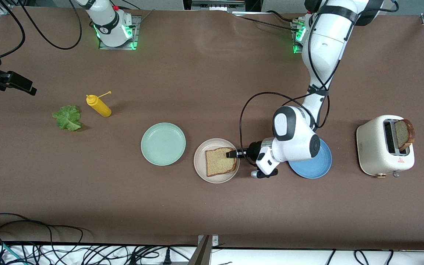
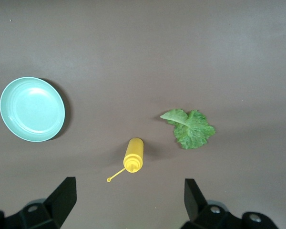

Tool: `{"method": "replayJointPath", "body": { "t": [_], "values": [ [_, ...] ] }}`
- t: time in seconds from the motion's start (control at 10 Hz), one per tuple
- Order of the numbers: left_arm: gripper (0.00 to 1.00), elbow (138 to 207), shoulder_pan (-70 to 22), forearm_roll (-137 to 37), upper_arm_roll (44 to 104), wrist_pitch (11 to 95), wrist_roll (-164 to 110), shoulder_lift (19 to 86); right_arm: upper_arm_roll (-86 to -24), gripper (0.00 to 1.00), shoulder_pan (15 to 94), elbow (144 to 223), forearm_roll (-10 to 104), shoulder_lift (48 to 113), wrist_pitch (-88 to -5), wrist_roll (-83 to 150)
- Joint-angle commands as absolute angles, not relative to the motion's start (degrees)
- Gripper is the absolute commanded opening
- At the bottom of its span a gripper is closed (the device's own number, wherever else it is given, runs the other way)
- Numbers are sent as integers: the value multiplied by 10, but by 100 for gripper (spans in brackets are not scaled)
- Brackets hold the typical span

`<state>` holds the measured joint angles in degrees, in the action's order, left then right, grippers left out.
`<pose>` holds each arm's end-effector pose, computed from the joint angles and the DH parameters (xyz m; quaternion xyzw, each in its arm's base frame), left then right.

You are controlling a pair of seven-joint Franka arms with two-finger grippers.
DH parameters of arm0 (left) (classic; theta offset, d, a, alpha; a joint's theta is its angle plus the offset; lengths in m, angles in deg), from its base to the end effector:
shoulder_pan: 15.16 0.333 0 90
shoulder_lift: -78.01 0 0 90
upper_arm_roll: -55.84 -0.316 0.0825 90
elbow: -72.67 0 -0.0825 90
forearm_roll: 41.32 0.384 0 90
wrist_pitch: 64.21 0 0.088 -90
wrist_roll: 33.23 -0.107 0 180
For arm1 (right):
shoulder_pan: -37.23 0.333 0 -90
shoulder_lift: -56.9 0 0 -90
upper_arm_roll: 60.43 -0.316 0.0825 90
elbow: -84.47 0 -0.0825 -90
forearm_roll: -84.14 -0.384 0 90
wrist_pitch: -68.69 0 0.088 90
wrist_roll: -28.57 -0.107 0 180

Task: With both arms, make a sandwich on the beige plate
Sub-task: 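Lower the toast onto the beige plate and open the left gripper, then retract the left gripper while the right gripper reaches the lettuce leaf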

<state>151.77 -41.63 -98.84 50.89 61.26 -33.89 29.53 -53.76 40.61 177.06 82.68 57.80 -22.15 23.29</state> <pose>0.6716 -0.3124 0.2146 0.9285 0.0966 -0.0759 0.3503 0.5580 -0.0289 0.5958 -0.9968 0.0752 0.0233 0.0114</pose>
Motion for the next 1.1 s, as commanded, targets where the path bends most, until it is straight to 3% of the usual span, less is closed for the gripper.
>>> {"method": "replayJointPath", "body": {
  "t": [0.0, 0.3, 0.5, 0.6, 1.0],
  "values": [
    [100, 1519, -422, -1005, 494, 629, -346, 288, -537, 100, 407, 1764, 826, 579, -217, 243],
    [100, 1525, -421, -1002, 479, 627, -342, 293, -537, 100, 406, 1764, 826, 579, -215, 243],
    [100, 1542, -398, -875, 463, 575, -340, 343, -536, 100, 405, 1764, 828, 579, -213, 243],
    [100, 1550, -370, -808, 463, 549, -339, 376, -536, 100, 405, 1765, 834, 579, -212, 243],
    [100, 1698, -240, -685, 498, 519, -341, 612, -536, 100, 402, 1774, 872, 608, -210, 253]
  ]
}}
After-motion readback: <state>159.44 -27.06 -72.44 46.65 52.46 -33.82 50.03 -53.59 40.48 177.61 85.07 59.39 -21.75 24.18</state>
